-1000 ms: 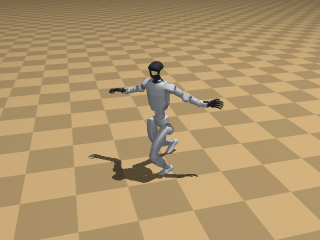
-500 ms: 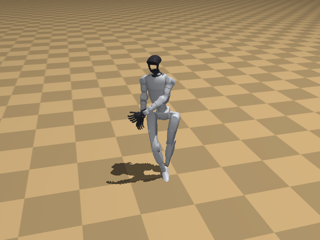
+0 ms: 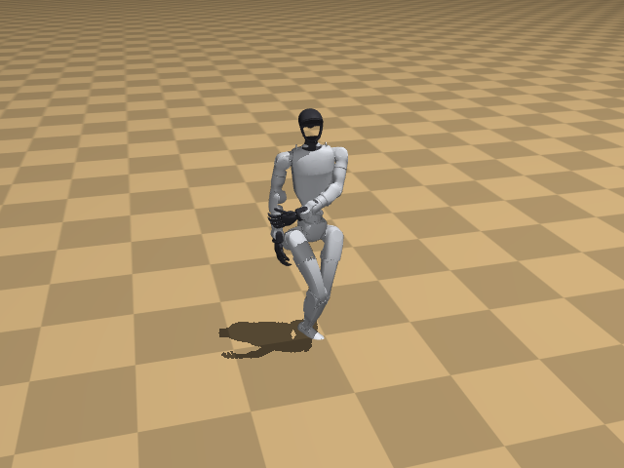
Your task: Walk
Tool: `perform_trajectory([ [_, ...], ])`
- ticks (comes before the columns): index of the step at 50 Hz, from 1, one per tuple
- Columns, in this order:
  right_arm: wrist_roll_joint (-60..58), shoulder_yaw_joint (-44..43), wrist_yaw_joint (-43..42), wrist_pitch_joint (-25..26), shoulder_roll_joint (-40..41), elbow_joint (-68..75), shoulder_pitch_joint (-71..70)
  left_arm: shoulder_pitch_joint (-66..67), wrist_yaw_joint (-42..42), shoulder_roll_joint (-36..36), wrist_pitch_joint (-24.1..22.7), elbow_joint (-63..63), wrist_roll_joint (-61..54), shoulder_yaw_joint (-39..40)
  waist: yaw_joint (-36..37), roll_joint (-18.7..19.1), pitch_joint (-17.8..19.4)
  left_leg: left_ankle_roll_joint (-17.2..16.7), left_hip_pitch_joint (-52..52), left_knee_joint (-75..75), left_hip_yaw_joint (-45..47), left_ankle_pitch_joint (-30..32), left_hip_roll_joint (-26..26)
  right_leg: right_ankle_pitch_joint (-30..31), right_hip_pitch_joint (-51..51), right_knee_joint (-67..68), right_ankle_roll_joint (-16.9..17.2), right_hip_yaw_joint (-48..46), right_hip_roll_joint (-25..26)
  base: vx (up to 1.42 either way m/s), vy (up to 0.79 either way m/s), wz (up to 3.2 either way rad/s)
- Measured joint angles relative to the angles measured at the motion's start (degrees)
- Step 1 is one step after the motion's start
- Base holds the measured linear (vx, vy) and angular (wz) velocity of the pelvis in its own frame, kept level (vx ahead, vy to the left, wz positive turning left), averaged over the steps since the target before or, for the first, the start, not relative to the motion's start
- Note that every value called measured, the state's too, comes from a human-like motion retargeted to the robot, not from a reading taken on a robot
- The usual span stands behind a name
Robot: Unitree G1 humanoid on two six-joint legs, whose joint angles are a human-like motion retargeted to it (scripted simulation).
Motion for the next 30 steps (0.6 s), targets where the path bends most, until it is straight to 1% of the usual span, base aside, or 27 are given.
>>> perform_trajectory([
  [3, -1.27, -2.21, 0.71, 0.73, -0.37, 0.94, -1.52, 3.72, 1.69, 6.08, -0.24, 3.67, 4.84, 7.02, 2.34, -0.55, 0.19, -0.28, 1.81, 0.06, -1.90, 0.86, 4.54, 2.50, 2.72, -2.44, 0.92, 3.06, 1.46, -0.02, 0.17, -0.31],
  [8, -8.04, -6.89, 0.95, 1.40, -2.08, 2.09, -3.21, 11.75, 7.92, 17.39, -0.75, 12.58, 15.43, 22.16, 6.52, -1.63, 0.32, 1.12, 5.47, -2.85, -3.66, 2.57, 10.78, 8.71, 6.49, -7.46, 3.22, 8.76, 3.34, -0.14, 0.22, -1.02],
  [13, -15.00, -11.42, -0.60, 0.42, -4.79, 1.42, -5.89, 22.38, 15.92, 28.53, -0.55, 26.68, 24.70, 39.48, 8.88, -2.38, 0.97, 1.82, 8.96, -7.08, -4.58, 3.39, 11.98, 14.91, 6.60, -10.96, 7.63, 15.56, 4.82, -0.28, 0.26, -1.70],
  [16, -17.66, -13.59, -2.04, -0.55, -6.28, 0.47, -9.14, 28.78, 19.27, 34.73, -0.11, 35.49, 27.24, 50.00, 8.82, -2.73, 2.29, 3.23, 10.46, -10.65, -2.96, 1.92, 12.55, 18.62, 5.48, -13.67, 7.95, 17.80, 5.73, -0.34, 0.18, -1.84],
  [18, -18.81, -14.88, -3.30, -1.23, -7.10, -0.65, -11.74, 32.96, 21.10, 38.47, -0.18, 40.05, 28.24, 56.73, 8.84, -3.14, 3.21, 4.70, 10.55, -13.86, -0.92, -0.04, 12.38, 20.19, 4.12, -16.72, 7.95, 18.45, 5.16, -0.40, 0.22, -1.95],
  [20, -19.51, -16.06, -4.62, -2.05, -7.79, -2.11, -13.46, 37.29, 22.93, 41.18, -0.23, 43.20, 28.69, 61.61, 10.27, -2.94, 5.17, 6.15, 9.45, -13.84, 2.65, -2.01, 11.91, 18.07, 2.01, -17.96, 7.95, 16.64, 2.51, -0.51, 0.37, -2.12],
  [22, -20.27, -16.04, -5.65, -2.53, -7.50, -3.29, -16.11, 41.42, 24.61, 43.55, -1.03, 45.17, 29.78, 67.17, 10.27, -5.88, 4.47, 7.71, 7.00, -19.21, 5.38, 0.17, 7.67, 12.82, -1.76, -16.77, 7.92, 15.21, -4.23, -0.52, 0.38, -1.81],
  [23, -20.56, -16.06, -6.01, -2.77, -7.43, -3.75, -16.30, 43.52, 25.29, 43.98, -1.05, 45.90, 29.76, 68.59, 11.41, -5.85, 5.51, 8.09, 5.80, -17.81, 6.88, -0.35, 6.92, 10.24, -2.43, -14.38, 7.82, 13.46, -5.37, -0.55, 0.34, -1.79],
  [25, -21.36, -15.84, -6.35, -3.00, -7.16, -4.51, -17.05, 47.59, 26.41, 44.62, -1.34, 46.57, 30.12, 71.66, 13.15, -6.51, 6.85, 8.60, 3.34, -16.12, 9.29, -0.42, 4.89, 4.51, -3.42, -6.97, 6.45, 9.49, -8.40, -0.54, 0.28, -1.56],
  [27, -22.62, -15.18, -6.19, -2.98, -6.61, -4.69, -17.67, 51.50, 27.10, 44.70, -1.51, 46.38, 30.61, 74.59, 14.16, -8.13, 7.56, 9.02, 0.80, -15.16, 10.87, 0.75, 1.74, -0.85, -3.11, 3.73, 5.37, 6.80, -12.03, -0.54, 0.23, -0.97],
  [30, -25.00, -14.13, -5.51, -3.04, -5.74, -4.41, -18.25, 56.90, 27.55, 44.26, -1.74, 45.12, 31.71, 78.29, 15.20, -11.70, 7.56, 10.19, -3.68, -14.60, 12.83, 3.30, -4.02, -7.50, 0.58, 18.54, 5.29, 6.01, -17.27, -0.60, 0.21, -0.44],
])
